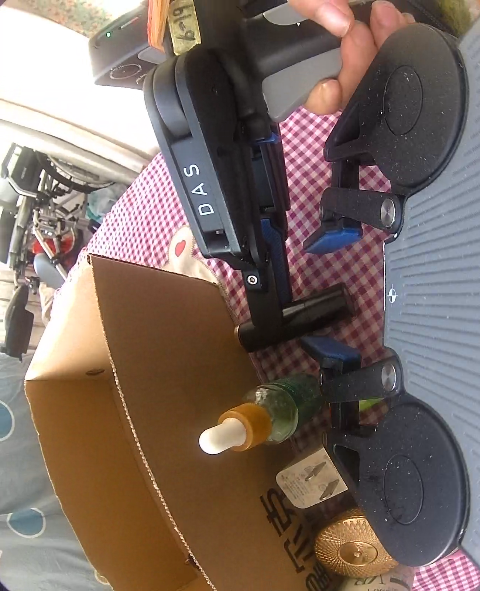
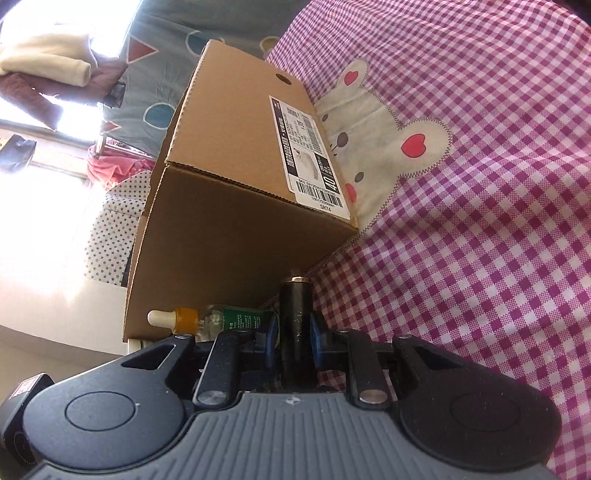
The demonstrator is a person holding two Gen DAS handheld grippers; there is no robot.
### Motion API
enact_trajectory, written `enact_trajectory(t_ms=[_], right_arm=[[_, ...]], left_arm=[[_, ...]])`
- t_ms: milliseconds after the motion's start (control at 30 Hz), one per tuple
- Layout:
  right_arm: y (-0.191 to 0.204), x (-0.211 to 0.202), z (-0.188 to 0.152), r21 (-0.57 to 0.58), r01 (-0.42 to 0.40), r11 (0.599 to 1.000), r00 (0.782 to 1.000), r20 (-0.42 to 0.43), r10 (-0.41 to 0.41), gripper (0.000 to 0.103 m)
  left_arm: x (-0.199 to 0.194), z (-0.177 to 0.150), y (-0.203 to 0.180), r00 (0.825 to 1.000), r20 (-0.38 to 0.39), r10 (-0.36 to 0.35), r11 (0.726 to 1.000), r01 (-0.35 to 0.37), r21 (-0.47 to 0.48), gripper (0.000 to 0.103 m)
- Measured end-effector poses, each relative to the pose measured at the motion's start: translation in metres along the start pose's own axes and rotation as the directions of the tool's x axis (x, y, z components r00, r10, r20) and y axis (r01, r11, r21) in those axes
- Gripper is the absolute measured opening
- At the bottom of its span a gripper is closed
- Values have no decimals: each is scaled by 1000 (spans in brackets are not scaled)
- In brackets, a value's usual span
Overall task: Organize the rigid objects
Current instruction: 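Lower the left tool onto the black cylinder and close on it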
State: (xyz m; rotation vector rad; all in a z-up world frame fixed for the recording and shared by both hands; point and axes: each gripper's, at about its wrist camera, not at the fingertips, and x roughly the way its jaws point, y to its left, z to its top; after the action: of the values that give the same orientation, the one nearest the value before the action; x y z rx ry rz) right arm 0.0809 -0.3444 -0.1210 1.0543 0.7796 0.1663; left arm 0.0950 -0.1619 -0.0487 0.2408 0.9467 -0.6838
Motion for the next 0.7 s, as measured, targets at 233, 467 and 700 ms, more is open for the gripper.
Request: enact_trajectory(t_ms=[233,467,700], right_arm=[[-9,4,9,-16,-21,1000,1000,-23,21,21],[-5,2,7,-41,-8,999,999,-44,6,21],[2,5,2,-63,-10,998,999,-44,7,22]], left_arm=[[11,-1,-7,1000,-4,29,1000,-29,2,49],[9,-2,-1,1000,-9,-4,1000,3,-9,49],[15,2,-14,998,-10,68,998,-68,14,52]])
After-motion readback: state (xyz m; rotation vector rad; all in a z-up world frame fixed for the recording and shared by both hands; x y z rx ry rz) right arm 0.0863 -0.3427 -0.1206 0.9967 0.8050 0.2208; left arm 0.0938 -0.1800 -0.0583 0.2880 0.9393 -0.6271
